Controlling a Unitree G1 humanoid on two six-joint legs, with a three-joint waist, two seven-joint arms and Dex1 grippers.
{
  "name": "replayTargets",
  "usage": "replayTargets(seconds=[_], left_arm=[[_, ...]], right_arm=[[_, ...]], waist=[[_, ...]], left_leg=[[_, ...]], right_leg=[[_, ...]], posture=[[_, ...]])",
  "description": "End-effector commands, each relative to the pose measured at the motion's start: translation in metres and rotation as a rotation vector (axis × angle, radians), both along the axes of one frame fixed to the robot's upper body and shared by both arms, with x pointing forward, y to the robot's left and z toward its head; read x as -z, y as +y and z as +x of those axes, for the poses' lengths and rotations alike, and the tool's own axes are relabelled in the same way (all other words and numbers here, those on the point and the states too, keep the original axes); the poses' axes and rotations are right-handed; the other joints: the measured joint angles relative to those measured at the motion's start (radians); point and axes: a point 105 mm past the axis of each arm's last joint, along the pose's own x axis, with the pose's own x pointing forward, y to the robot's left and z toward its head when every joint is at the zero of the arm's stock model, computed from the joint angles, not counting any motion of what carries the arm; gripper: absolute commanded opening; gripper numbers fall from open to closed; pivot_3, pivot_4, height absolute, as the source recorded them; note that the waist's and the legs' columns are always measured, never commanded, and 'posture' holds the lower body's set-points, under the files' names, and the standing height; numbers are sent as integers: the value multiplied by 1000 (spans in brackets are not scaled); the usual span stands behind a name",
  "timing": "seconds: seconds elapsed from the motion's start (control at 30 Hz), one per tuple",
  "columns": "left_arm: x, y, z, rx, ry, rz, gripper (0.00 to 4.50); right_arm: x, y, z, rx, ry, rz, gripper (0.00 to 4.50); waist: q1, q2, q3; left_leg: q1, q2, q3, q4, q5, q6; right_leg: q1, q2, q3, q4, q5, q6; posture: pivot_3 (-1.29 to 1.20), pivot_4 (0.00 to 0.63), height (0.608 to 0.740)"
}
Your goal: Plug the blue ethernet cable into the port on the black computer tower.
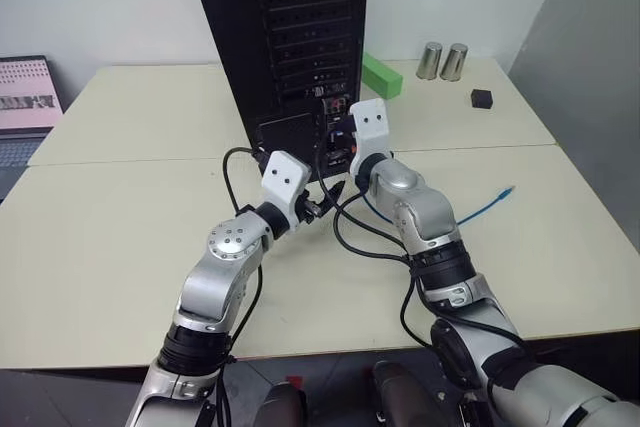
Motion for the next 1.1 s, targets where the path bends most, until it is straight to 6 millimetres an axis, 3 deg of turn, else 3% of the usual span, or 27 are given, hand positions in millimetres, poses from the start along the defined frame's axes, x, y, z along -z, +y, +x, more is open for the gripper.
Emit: replayTargets(seconds=[0.03,0.63,1.07,1.1], left_arm=[[-14,-4,-4,18,-64,-8,3502],[-13,-5,-5,19,-64,-13,3502],[-14,22,8,-83,-78,6,3502],[-14,22,8,-83,-80,7,3534]], right_arm=[[-71,6,-4,-20,-206,74,0],[-71,1,6,28,-237,54,0],[-61,-6,5,34,-226,47,0],[-60,-6,5,35,-226,47,341]], waist=[[-3,0,0],[-6,-1,1],[-7,0,1],[-6,-1,1]], left_leg=[[0,0,0,0,0,0],[-2,0,-1,0,4,5],[-2,0,-2,0,4,6],[-2,0,-2,0,4,6]], right_leg=[[-1,0,0,0,0,0],[-7,3,1,11,0,-1],[-7,3,1,12,0,-1],[-7,3,1,12,0,-1]], posture=[[0,150,740],[0,150,740],[0,150,740],[0,150,740]])
